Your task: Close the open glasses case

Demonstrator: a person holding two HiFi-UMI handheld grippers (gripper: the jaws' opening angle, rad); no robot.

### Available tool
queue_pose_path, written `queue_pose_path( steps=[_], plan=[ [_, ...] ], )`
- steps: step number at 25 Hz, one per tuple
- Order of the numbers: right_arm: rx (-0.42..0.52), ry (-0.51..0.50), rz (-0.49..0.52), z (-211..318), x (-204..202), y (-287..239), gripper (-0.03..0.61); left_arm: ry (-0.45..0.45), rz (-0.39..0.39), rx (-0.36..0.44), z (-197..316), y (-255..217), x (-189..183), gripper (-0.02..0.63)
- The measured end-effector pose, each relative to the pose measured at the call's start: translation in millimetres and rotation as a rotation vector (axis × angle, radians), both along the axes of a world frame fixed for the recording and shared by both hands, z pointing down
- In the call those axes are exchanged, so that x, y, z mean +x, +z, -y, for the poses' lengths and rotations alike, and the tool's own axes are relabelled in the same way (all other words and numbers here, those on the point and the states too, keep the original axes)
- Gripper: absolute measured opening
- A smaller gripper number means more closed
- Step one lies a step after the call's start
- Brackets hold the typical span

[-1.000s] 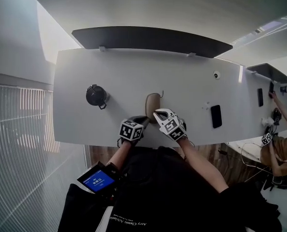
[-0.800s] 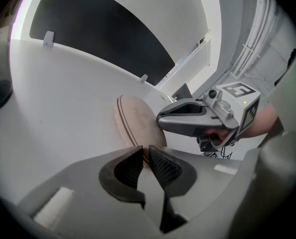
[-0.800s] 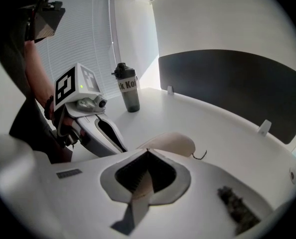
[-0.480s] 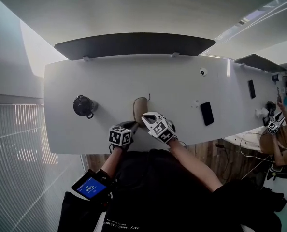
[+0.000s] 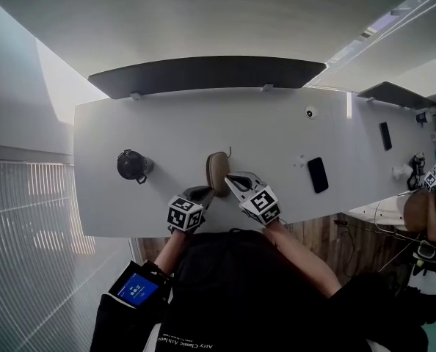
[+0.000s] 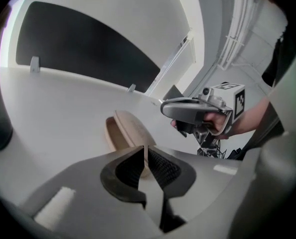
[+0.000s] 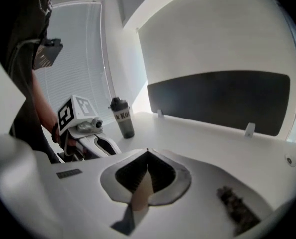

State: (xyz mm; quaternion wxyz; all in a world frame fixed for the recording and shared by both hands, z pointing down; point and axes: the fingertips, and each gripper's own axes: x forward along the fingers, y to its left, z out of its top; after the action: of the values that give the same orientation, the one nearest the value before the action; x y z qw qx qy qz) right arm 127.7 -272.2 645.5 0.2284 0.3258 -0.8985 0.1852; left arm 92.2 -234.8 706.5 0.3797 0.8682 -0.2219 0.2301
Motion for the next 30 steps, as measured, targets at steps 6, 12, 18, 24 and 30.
queue_pose_path(
  steps=[6, 12, 18, 24, 30],
  plan=[
    [0.204, 0.155, 0.095, 10, 60, -99, 0.008, -0.05, -0.122, 0.394, 36, -102, 7, 0.027],
    [0.256, 0.162, 0.124, 13, 61, -124, 0.008, -0.089, -0.133, 0.6, 54, -160, -12, 0.026],
    [0.224, 0.11, 0.089, 7, 56, -109, 0.008, -0.098, -0.115, 0.603, 47, -160, -11, 0.023],
    [0.196, 0.094, 0.082, 1, 52, -100, 0.008, -0.098, -0.1, 0.583, 39, -150, -9, 0.021],
    [0.189, 0.074, 0.065, -4, 53, -94, 0.008, -0.109, -0.092, 0.569, 38, -145, -9, 0.02]
  ],
)
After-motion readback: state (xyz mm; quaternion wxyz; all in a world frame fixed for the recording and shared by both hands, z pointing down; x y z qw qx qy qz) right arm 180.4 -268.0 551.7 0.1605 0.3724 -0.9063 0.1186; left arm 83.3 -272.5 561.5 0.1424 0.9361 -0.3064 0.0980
